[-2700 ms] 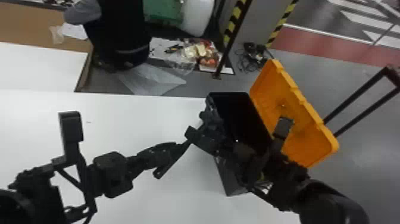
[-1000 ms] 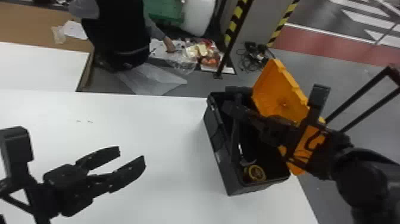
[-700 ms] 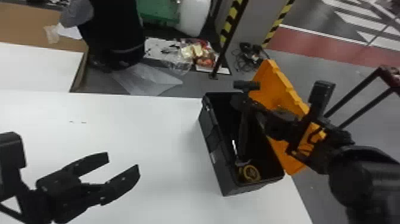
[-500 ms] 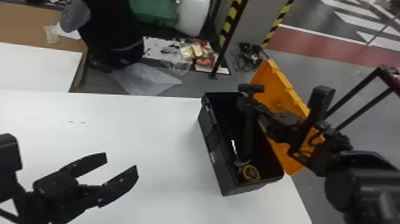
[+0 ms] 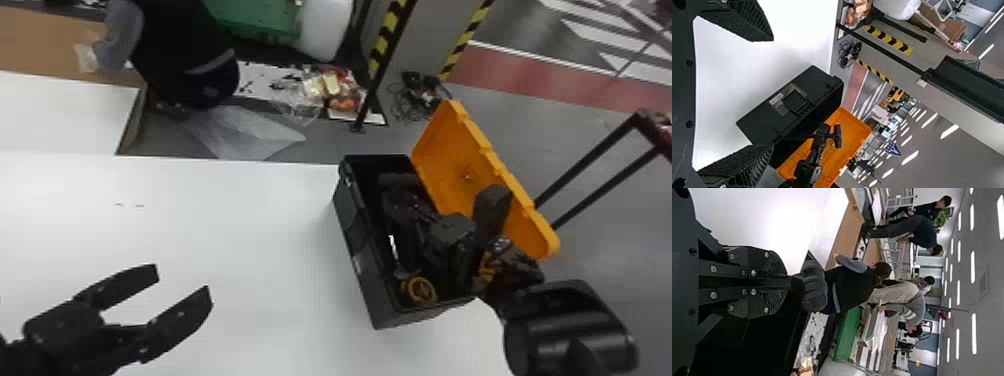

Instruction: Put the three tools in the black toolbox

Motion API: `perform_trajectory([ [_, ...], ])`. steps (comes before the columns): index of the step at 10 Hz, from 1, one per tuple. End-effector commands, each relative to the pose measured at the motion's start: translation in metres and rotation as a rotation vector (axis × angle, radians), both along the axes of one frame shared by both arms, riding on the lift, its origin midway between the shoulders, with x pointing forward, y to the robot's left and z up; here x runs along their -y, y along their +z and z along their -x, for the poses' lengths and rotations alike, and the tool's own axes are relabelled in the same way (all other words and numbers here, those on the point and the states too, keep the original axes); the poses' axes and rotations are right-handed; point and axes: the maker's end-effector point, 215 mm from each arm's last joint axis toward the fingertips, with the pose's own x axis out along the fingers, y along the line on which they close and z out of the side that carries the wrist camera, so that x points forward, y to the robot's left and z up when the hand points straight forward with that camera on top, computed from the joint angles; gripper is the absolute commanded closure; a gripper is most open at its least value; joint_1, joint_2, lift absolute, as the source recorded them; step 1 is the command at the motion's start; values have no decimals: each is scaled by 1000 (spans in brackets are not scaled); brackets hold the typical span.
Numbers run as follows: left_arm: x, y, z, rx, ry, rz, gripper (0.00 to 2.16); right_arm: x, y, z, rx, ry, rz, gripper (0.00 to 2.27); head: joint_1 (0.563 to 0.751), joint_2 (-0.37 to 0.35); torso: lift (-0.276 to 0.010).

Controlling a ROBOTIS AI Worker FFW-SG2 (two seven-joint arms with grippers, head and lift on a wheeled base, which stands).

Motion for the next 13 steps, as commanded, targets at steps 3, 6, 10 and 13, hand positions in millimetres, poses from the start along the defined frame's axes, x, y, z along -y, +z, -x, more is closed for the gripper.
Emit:
perform_trajectory([
  [3,-7,3,3,4,7,-1,22,11,-35,6,-28,-6,-2,610,695,-350,-55],
  [6,-8,6,0,11,16,-9,22,12,-3,30,-40,-65,-222,66,695,-350,-55],
  [10,-39,13,-13,106,130,-54,22,-43,35,62,21,-110,-459,87,695,-350,-55],
  [13,-81,26,-24,287,274,-149,26,-39,53,89,109,-186,-508,76,695,-263,-55],
])
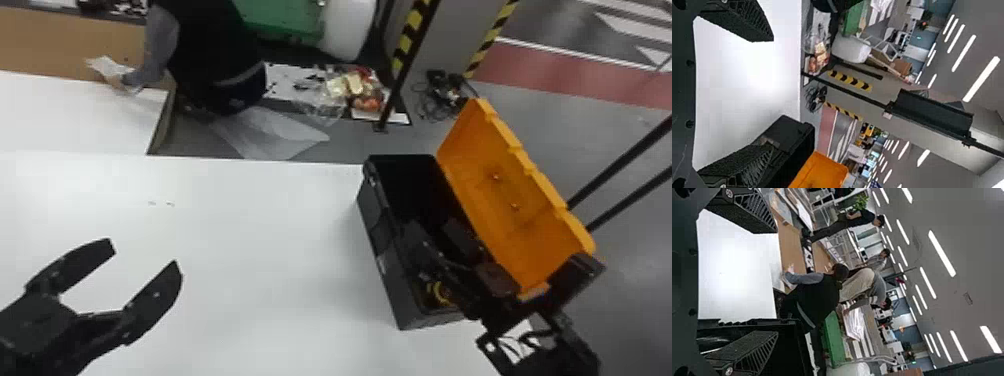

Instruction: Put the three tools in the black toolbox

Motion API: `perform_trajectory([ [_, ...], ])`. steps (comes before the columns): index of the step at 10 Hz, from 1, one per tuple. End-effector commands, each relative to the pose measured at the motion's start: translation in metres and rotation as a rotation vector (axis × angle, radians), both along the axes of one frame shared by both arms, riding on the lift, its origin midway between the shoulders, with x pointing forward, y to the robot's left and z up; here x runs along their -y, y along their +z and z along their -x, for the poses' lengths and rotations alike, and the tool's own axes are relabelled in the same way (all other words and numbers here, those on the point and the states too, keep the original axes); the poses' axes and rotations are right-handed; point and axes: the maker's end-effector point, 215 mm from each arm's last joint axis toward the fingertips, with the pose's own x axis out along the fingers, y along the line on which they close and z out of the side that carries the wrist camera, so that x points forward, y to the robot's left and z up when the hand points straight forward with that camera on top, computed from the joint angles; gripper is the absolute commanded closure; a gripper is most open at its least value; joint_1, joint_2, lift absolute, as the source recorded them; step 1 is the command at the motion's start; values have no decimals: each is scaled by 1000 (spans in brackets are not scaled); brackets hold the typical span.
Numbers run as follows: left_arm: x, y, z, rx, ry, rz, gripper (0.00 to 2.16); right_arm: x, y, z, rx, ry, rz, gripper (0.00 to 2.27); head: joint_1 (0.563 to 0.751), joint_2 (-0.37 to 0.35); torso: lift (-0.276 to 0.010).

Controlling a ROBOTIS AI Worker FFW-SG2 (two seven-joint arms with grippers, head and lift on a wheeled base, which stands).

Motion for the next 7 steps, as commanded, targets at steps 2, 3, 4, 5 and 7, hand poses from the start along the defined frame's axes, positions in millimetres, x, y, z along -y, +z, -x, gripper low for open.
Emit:
perform_trajectory([
  [2,-24,32,-6,218,97,-63,26,4,25,31,124,-69,80,70,695,-243,-55],
  [3,-38,58,-2,345,209,-79,26,-7,45,42,226,-108,194,73,695,-230,-55],
  [4,-51,78,5,432,289,-61,26,-18,55,51,287,-132,235,76,695,-220,-55],
  [5,-54,77,8,440,306,-55,26,-28,57,54,316,-155,245,76,695,-184,-55],
  [7,-57,71,22,424,316,-43,26,-27,45,59,304,-170,249,76,695,-141,-55],
])
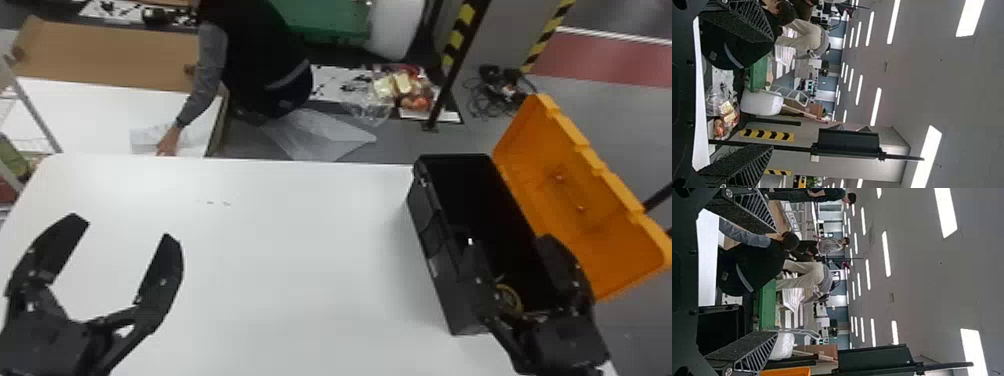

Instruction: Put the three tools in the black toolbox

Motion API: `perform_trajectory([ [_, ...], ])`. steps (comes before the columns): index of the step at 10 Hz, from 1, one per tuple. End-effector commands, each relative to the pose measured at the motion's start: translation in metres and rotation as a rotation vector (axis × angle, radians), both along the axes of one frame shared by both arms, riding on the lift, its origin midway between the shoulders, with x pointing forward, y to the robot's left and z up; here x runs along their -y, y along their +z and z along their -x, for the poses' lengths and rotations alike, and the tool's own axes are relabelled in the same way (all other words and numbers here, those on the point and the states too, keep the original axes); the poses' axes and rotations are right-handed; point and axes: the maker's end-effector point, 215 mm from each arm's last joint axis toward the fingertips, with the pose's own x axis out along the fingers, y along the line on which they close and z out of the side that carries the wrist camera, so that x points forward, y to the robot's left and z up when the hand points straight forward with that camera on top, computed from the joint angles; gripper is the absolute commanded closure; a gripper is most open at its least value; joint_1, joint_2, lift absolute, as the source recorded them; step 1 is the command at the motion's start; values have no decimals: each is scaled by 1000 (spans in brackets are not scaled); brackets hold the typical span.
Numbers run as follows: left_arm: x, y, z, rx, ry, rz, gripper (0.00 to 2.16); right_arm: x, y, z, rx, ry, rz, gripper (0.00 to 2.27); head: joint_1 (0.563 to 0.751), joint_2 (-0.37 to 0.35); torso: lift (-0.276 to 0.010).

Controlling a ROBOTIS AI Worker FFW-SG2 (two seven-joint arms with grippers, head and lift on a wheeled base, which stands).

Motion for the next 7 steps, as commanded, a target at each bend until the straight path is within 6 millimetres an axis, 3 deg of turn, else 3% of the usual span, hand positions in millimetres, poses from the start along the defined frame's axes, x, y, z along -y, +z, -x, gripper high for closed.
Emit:
perform_trajectory([
  [1,-5,-21,7,-45,3,13,26,2,-16,4,-24,3,8,76,695,-138,-55],
  [4,-24,-59,2,-144,37,5,26,-2,-52,-1,-141,51,36,76,695,-133,-55],
  [7,-44,-83,-2,-298,43,-47,39,-13,-96,-14,-329,105,72,63,695,-59,-55],
])
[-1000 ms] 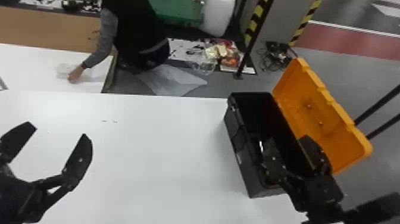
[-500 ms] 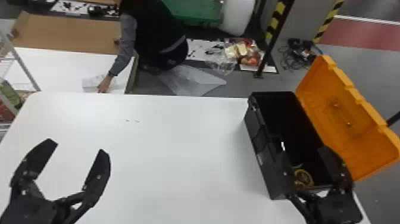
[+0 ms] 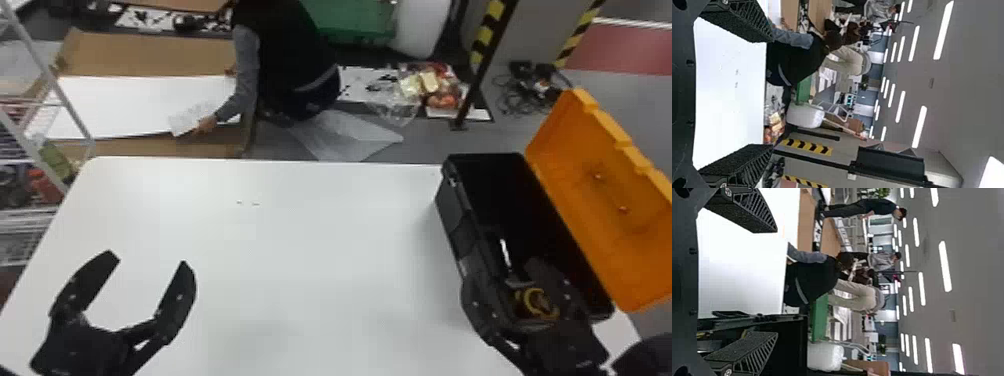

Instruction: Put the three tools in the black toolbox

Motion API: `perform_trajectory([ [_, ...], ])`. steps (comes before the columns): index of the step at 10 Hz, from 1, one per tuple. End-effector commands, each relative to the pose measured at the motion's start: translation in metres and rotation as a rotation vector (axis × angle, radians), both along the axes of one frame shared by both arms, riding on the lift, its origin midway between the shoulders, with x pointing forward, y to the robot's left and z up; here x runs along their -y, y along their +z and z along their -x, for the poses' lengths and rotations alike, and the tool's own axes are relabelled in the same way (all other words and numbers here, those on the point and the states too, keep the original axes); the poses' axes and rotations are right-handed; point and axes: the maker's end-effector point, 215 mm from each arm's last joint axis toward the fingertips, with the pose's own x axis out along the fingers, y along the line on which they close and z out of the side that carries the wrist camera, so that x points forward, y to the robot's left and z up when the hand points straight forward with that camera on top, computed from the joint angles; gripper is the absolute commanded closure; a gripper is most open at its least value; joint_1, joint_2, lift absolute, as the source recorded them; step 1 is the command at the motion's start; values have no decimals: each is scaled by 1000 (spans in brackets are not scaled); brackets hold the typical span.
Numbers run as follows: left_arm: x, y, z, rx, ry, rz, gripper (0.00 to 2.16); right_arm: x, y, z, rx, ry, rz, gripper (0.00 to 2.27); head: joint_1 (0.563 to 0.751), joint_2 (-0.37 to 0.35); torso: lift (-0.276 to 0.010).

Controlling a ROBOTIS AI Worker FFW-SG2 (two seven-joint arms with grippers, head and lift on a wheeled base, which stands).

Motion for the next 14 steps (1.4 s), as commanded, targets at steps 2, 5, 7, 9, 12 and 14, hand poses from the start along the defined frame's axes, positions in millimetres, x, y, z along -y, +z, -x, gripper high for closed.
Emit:
perform_trajectory([
  [2,1,-21,-5,-139,-28,-38,56,0,-2,-15,-47,-3,1,63,695,-42,-55],
  [5,-1,-12,-12,-123,-10,-49,66,5,15,-22,-10,-37,-34,63,695,-47,-55],
  [7,-1,-9,-15,-114,-10,-50,66,14,22,-24,6,-68,-50,63,695,-55,-55],
  [9,0,-5,-18,-102,-13,-44,66,15,24,-23,11,-78,-54,63,695,-63,-55],
  [12,1,-4,-18,-98,-16,-42,66,15,27,-23,20,-79,-55,63,695,-68,-55],
  [14,2,-1,-20,-91,-15,-38,70,15,29,-23,25,-83,-58,63,695,-69,-55],
])
